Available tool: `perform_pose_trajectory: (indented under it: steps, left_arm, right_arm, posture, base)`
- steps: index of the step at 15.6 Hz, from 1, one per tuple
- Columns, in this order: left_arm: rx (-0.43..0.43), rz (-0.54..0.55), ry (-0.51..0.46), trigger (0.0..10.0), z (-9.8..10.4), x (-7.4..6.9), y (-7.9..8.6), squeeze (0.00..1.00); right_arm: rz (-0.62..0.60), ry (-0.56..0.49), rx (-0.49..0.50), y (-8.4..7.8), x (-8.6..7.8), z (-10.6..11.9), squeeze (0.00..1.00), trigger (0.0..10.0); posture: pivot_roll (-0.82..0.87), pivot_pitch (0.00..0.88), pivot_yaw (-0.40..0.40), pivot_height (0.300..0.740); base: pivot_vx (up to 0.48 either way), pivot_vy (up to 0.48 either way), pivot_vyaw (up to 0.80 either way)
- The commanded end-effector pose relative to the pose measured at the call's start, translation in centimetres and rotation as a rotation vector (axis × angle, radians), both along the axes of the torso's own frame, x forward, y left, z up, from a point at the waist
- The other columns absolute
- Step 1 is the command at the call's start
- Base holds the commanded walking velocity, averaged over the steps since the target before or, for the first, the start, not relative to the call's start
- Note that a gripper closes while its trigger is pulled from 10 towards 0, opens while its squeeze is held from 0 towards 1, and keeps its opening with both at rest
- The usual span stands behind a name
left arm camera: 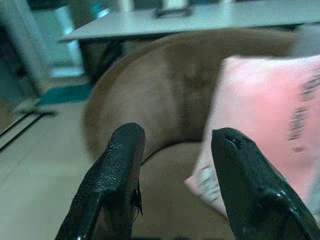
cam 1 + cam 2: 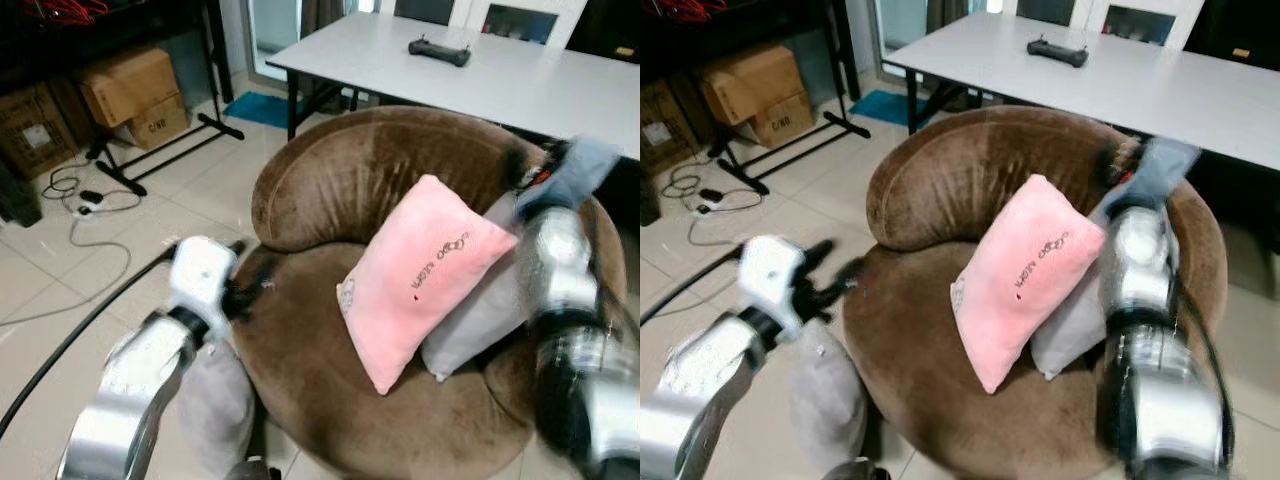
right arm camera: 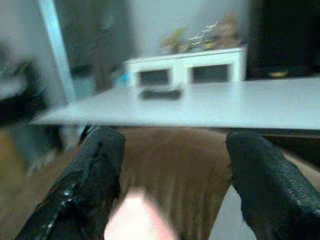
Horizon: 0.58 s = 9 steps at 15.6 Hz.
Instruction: Move the pillow to the sofa from floor
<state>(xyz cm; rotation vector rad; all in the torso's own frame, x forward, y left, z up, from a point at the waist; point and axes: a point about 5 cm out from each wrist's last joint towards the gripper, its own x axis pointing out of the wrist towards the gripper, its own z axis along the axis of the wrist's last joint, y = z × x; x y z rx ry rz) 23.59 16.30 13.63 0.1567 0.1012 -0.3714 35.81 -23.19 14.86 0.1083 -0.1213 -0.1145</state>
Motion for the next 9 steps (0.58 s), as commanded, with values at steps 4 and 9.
perform_pose_trajectory:
  steps: [4,9]
  left_arm:
    - [0.036,0.155,0.025,10.0,-1.5,-1.4,0.9,0.00]
    - [0.039,0.184,-0.035,10.0,-1.1,-1.8,0.2,0.00]
  right_arm:
    - [0.143,0.155,0.048,3.0,-4.4,-2.7,1.00,10.0]
    - [0.264,0.113,0.017,7.2,-9.5,-2.6,1.00,10.0]
  posture:
    - [0.04,0.000,-0.014,0.740]
    - [0.06,0.000,-0.046,0.740]
  base:
    - [0.000,0.000,0.00]
    - [0.000,0.000,0.00]
